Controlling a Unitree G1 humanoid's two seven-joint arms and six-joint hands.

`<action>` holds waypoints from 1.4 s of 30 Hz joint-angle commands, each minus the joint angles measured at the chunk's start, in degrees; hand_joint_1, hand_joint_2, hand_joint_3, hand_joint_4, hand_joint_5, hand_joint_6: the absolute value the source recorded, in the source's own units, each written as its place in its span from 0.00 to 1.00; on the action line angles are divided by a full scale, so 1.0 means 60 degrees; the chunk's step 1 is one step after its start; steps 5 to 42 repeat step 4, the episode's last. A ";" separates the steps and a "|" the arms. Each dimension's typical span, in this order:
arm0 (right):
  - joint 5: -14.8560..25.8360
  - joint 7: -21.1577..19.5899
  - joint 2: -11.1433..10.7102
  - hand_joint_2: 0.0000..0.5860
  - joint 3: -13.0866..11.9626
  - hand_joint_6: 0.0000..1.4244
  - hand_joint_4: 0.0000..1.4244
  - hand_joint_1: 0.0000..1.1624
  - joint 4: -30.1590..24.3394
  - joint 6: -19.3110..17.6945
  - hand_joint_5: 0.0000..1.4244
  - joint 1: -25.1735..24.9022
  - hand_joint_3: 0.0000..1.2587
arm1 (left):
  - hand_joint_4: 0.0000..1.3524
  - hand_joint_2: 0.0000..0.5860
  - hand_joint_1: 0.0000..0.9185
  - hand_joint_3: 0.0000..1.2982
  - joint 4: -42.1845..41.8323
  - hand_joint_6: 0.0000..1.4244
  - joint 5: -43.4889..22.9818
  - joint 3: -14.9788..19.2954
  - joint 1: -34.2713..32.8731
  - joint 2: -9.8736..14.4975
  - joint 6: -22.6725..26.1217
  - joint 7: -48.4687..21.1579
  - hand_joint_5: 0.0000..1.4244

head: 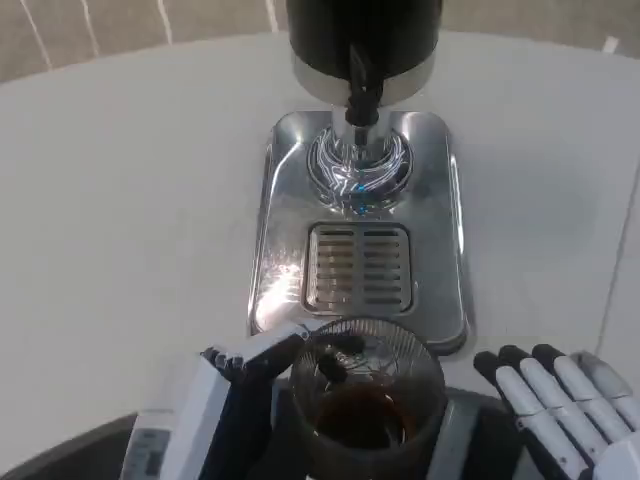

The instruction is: Grasp the cup under the faucet to collect the drink, then remove the cup.

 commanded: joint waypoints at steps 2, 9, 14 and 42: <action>0.0043 0.0017 0.0037 1.00 -0.0039 0.00 0.00 0.15 -0.0170 -0.0039 0.00 0.0003 0.00 | 0.98 0.12 0.76 0.88 -0.0282 1.00 -0.0159 0.0058 0.0017 -0.0057 -0.0336 -0.0091 1.00; 0.0074 0.0071 0.0033 1.00 -0.0047 0.00 0.00 0.15 -0.0191 -0.0005 0.00 -0.0015 0.00 | 0.98 0.12 0.76 0.88 -0.0285 1.00 -0.0158 0.0054 0.0053 -0.0097 -0.0339 -0.0101 1.00; 0.0074 0.0071 0.0033 1.00 -0.0047 0.00 0.00 0.15 -0.0191 -0.0005 0.00 -0.0015 0.00 | 0.98 0.12 0.76 0.88 -0.0285 1.00 -0.0158 0.0054 0.0053 -0.0097 -0.0339 -0.0101 1.00; 0.0074 0.0071 0.0033 1.00 -0.0047 0.00 0.00 0.15 -0.0191 -0.0005 0.00 -0.0015 0.00 | 0.98 0.12 0.76 0.88 -0.0285 1.00 -0.0158 0.0054 0.0053 -0.0097 -0.0339 -0.0101 1.00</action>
